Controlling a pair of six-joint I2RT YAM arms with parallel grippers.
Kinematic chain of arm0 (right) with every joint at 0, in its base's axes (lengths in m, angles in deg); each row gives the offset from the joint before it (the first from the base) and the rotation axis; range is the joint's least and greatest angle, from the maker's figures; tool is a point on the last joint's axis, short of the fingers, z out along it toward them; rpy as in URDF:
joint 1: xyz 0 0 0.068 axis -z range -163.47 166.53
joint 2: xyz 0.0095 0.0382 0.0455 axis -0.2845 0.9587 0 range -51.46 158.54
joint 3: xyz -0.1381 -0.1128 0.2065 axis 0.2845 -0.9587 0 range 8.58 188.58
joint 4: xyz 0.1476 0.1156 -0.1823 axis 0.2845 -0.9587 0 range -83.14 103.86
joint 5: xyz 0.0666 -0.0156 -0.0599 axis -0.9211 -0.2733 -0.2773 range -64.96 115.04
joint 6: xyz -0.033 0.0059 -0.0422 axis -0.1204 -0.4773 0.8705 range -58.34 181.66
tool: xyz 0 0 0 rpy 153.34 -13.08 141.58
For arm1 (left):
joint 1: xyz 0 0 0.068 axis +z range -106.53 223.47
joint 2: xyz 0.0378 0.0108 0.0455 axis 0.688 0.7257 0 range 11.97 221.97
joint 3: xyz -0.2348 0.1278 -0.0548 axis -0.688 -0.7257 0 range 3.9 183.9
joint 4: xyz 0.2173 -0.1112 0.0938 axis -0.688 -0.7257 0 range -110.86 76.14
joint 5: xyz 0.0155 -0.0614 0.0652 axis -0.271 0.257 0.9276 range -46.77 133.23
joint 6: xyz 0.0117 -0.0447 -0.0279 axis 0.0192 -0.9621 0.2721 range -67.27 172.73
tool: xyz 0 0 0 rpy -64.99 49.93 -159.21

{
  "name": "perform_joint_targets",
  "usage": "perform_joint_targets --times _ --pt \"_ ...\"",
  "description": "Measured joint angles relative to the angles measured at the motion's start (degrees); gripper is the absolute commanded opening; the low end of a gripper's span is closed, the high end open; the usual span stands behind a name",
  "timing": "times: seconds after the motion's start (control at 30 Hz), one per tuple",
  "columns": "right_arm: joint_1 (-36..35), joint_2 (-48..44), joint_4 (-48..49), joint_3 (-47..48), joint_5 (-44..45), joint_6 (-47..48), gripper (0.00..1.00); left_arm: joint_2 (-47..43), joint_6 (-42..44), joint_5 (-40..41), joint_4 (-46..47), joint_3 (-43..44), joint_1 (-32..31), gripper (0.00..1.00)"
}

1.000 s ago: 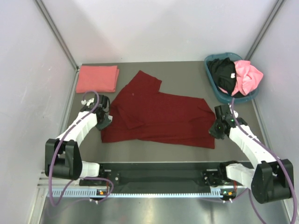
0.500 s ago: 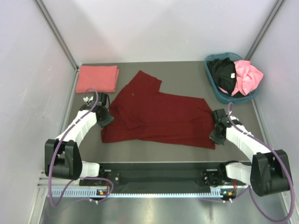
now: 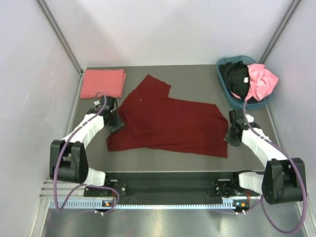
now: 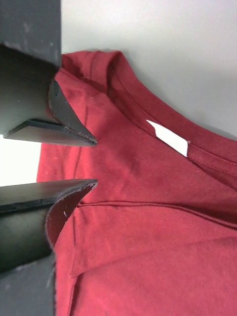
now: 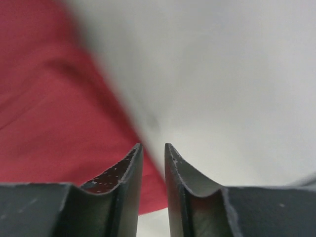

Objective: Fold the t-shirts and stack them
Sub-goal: Fold the tshirt

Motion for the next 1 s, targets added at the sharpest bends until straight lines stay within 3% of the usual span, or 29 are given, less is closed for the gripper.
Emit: perform_joint_targets --times 0.1,0.3,0.53,0.63,0.8,1.0 --pt "0.04 -0.72 2.43 1.75 -7.1 6.34 0.31 2.89 0.31 -0.59 0.57 0.79 0.02 0.38" --pt "0.07 0.85 1.31 5.99 -13.03 10.6 0.23 6.01 0.26 -1.79 1.05 2.95 0.0 0.37" --pt "0.07 1.07 -0.15 1.68 -18.32 2.84 0.17 10.12 -2.27 0.13 1.92 6.56 -0.02 0.36" --pt "-0.48 0.39 3.89 -1.33 -21.27 -3.17 0.15 10.23 -2.95 0.13 2.08 6.58 -0.02 0.37" --pt "-1.7 1.68 12.74 -2.05 -21.62 -7.48 0.15 10.23 -3.69 -0.11 2.54 7.32 -0.02 0.37" --pt "-1.53 11.02 14.91 1.99 -15.61 -3.32 0.16 12.13 -4.39 -1.03 4.26 10.27 -0.02 0.37"
